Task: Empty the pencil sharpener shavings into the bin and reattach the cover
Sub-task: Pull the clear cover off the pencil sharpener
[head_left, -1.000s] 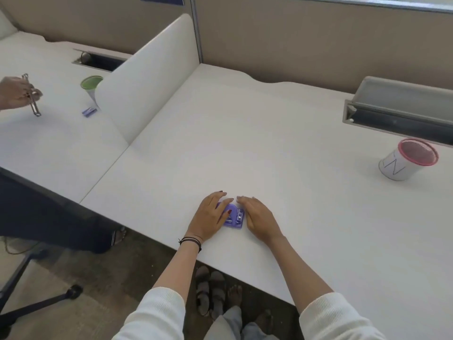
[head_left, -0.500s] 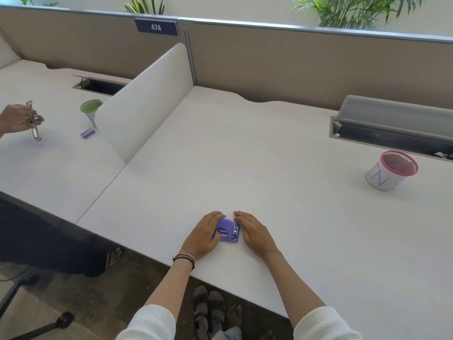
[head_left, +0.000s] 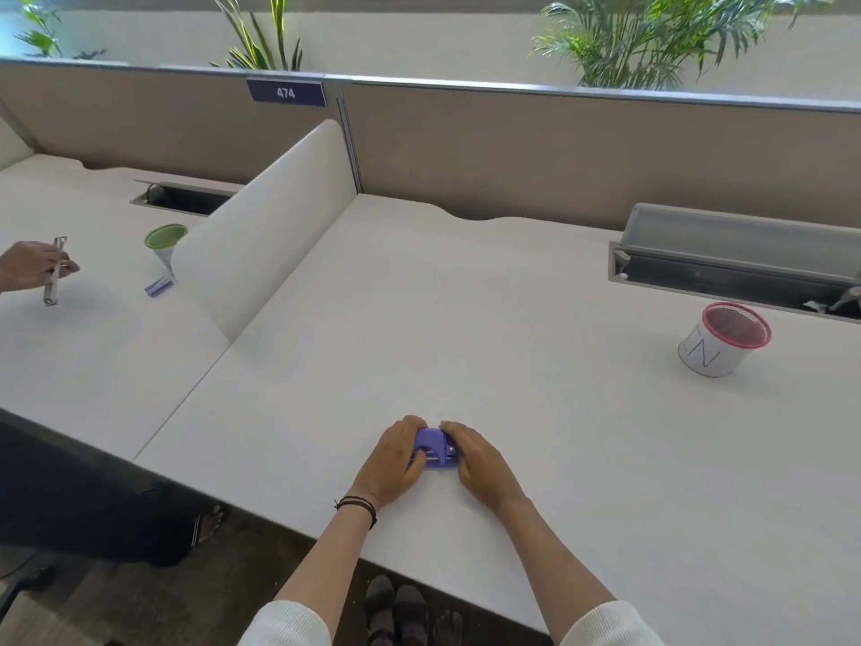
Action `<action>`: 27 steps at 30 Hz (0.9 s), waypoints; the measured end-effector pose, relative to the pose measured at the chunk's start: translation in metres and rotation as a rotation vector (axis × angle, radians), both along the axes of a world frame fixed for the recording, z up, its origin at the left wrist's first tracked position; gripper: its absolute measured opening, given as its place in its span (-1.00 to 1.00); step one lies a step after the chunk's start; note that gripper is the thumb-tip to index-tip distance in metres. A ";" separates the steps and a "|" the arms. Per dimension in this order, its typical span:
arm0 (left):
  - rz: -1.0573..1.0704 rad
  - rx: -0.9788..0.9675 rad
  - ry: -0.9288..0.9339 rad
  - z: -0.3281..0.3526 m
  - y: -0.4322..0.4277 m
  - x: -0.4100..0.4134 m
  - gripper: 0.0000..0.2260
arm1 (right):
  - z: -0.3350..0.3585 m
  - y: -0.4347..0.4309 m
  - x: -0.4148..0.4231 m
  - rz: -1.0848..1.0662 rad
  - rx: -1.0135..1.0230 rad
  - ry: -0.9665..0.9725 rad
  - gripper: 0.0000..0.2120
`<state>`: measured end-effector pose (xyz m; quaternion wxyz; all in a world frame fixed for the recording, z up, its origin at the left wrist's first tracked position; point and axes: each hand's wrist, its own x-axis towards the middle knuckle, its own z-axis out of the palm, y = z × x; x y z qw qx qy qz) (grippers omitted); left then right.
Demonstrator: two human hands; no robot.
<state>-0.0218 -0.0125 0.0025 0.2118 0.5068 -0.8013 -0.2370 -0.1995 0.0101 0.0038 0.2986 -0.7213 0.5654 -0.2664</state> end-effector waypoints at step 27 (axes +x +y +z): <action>0.213 1.100 1.233 0.099 -0.070 -0.196 -0.63 | 0.125 -0.089 -0.147 -0.585 -0.019 -0.446 -0.90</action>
